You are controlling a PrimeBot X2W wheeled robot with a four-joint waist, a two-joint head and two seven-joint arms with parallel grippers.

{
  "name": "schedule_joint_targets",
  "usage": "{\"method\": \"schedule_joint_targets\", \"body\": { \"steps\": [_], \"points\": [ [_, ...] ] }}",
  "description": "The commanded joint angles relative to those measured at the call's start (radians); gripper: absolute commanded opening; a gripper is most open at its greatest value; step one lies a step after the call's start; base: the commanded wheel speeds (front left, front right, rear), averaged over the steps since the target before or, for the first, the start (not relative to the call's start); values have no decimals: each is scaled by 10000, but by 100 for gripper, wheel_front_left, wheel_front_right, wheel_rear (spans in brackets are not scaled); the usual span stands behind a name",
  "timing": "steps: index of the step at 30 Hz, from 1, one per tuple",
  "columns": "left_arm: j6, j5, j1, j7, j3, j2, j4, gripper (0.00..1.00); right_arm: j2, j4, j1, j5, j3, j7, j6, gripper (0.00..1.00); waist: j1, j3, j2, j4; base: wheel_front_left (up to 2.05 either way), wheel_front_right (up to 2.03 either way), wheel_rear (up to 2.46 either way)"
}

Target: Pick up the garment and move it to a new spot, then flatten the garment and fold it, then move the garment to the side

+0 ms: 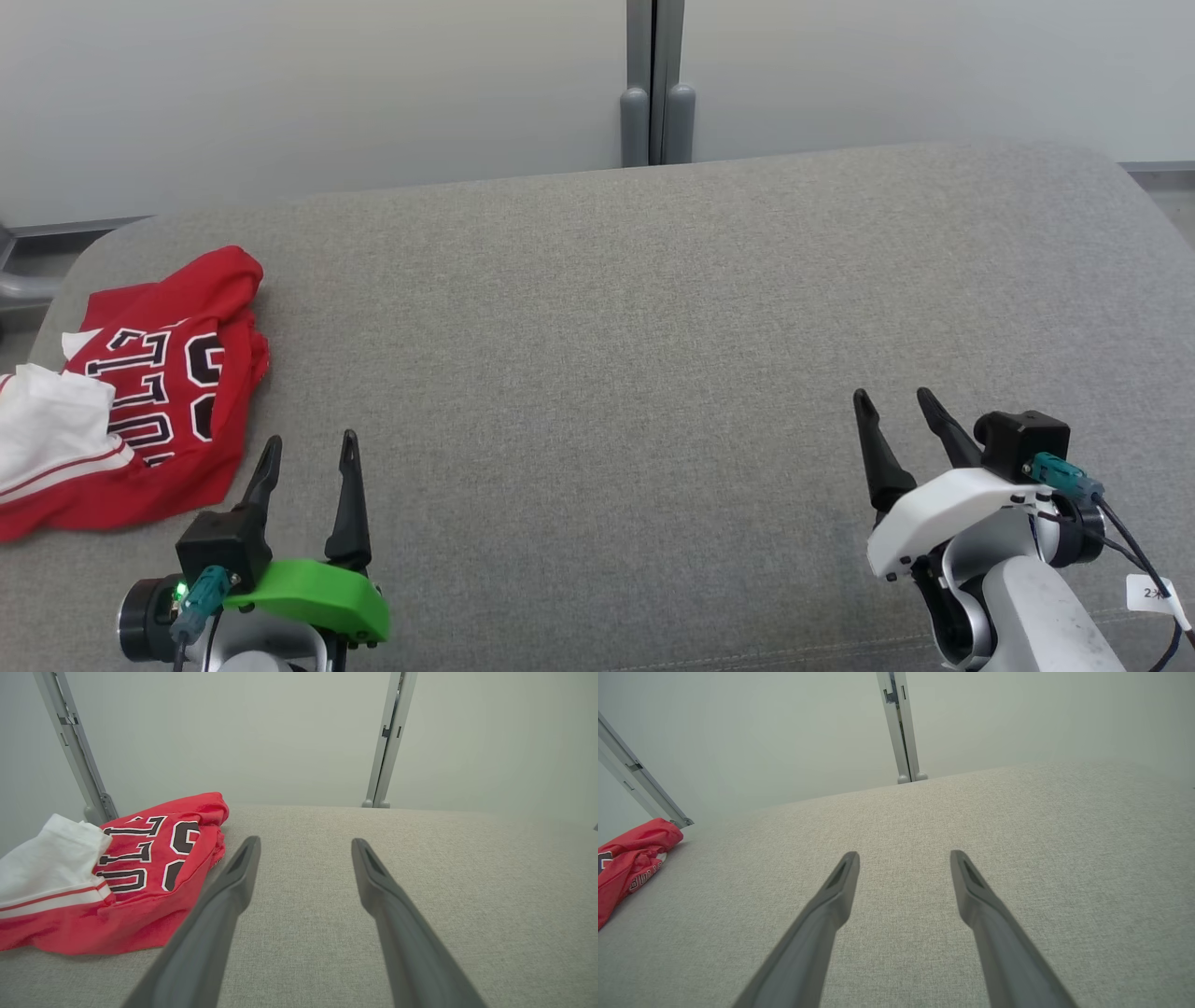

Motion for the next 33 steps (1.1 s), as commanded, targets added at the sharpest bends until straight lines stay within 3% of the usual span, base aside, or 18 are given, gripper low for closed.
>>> {"method": "schedule_joint_targets", "body": {
  "steps": [1,33],
  "points": [
    [45,189,114,-15,55,95,-78,100,-71,-97,-85,-124,36,-130,3,100,0,-2,0,-1,0,0,0],
    [434,1693,547,207,362,342,-616,100,-125,-221,22,-1537,687,-896,2,100,0,-125,0,-124,0,0,0]
  ]
}}
